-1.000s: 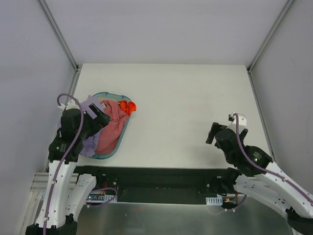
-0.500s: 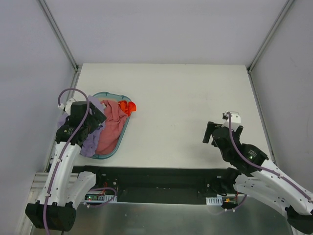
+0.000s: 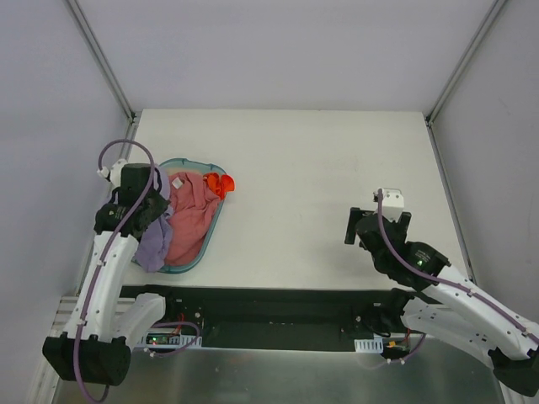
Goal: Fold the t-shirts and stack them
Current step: Grab crumpled tshirt from bin with the left arm, then move the tshirt to the center of the board, then flatten out the tshirt
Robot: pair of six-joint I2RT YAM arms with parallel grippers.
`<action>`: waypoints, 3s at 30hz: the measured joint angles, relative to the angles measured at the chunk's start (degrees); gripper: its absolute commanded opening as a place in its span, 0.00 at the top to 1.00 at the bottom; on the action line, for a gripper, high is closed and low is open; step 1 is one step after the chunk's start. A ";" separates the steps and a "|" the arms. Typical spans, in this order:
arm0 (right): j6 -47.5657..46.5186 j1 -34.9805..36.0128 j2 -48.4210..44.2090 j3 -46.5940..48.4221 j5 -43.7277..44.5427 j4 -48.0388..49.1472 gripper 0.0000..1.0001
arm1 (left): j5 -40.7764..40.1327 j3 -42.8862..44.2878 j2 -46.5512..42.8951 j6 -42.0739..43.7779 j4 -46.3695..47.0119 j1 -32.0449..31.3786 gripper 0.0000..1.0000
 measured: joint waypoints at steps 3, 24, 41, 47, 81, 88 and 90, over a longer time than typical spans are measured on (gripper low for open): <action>-0.04 0.00 -0.07 0.02 0.15 0.26 0.04 | -0.31 5.90 -3.61 1.64 -0.98 0.02 1.00; -8.33 0.00 -7.93 9.25 -2.36 4.79 0.04 | 55.47 50.80 4.50 0.66 19.58 -3.74 1.00; -9.11 0.00 -6.64 11.34 2.99 0.44 0.04 | 42.14 25.29 23.63 10.95 21.44 -39.19 0.01; -7.26 -0.50 -1.90 11.37 2.69 -5.03 0.04 | 19.43 14.25 20.92 11.65 14.93 -37.57 0.01; -2.91 -2.54 40.59 13.44 -25.22 5.97 0.99 | 27.41 11.17 49.48 7.48 34.80 -33.59 0.07; 2.12 -4.68 26.93 7.98 -20.90 5.09 0.99 | 32.02 14.64 54.40 7.41 36.20 -33.59 0.14; 2.75 -5.95 24.52 6.73 -20.41 4.90 0.99 | 32.87 15.13 55.21 7.41 36.17 -33.59 0.16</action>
